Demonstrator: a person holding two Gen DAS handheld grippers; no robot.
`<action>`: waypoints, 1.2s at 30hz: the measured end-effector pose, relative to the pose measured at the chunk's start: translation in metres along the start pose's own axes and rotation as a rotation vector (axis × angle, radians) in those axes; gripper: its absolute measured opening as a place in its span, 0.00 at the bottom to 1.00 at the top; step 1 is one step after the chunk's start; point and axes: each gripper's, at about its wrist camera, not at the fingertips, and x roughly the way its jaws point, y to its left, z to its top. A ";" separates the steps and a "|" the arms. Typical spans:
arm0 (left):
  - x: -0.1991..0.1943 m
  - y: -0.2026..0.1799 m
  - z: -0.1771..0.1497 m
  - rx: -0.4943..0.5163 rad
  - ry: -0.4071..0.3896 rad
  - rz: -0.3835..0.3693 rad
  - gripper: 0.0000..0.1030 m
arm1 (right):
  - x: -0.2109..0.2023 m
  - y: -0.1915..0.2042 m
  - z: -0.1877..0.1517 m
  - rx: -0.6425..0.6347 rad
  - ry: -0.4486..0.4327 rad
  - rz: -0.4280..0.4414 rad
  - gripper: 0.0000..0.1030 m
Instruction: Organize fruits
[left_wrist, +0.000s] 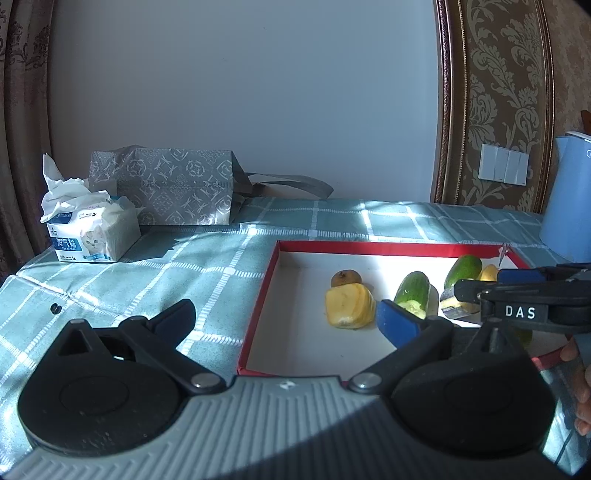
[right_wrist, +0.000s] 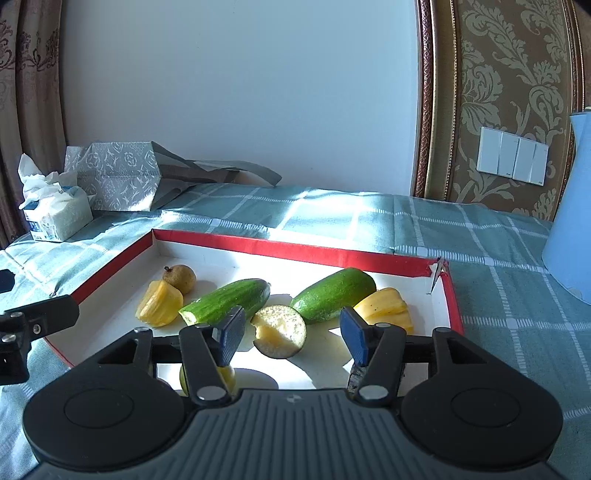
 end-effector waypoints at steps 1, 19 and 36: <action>0.000 0.000 0.000 0.000 0.001 -0.002 1.00 | -0.006 0.000 0.002 0.001 -0.012 0.004 0.56; -0.002 -0.003 -0.001 0.004 0.005 -0.005 1.00 | -0.122 -0.005 -0.031 0.015 -0.173 0.004 0.74; 0.000 -0.017 -0.005 0.074 0.012 0.007 1.00 | -0.116 -0.056 -0.081 0.357 -0.190 0.054 0.83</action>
